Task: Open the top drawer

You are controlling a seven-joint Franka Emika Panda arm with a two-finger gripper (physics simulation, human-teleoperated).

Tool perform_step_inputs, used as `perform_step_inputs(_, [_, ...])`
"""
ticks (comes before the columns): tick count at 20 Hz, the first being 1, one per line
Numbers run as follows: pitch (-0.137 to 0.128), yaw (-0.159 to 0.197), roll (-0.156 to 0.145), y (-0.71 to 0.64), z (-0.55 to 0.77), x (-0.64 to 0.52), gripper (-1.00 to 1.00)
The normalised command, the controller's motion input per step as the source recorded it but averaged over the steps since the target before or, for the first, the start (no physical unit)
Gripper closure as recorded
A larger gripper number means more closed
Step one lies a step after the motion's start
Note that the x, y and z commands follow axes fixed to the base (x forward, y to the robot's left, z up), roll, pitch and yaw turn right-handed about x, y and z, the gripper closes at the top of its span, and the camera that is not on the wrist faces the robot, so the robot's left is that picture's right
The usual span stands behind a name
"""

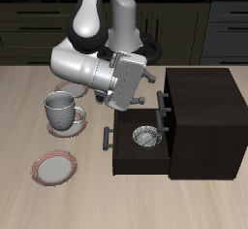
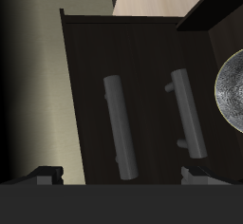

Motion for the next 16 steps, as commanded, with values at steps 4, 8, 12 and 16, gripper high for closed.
perform_step_inputs(4, [0.011, 0.002, 0.013, 0.32, 0.03, 0.04, -1.0])
perform_step_inputs(8, [-0.015, -0.027, -0.018, 0.12, 0.03, 0.09, -1.0])
perform_step_inputs(12, [-0.031, -0.048, -0.064, 0.11, 0.01, 0.16, -1.0])
perform_step_inputs(16, [0.003, -0.054, -0.086, 0.09, -0.16, 0.17, -1.0])
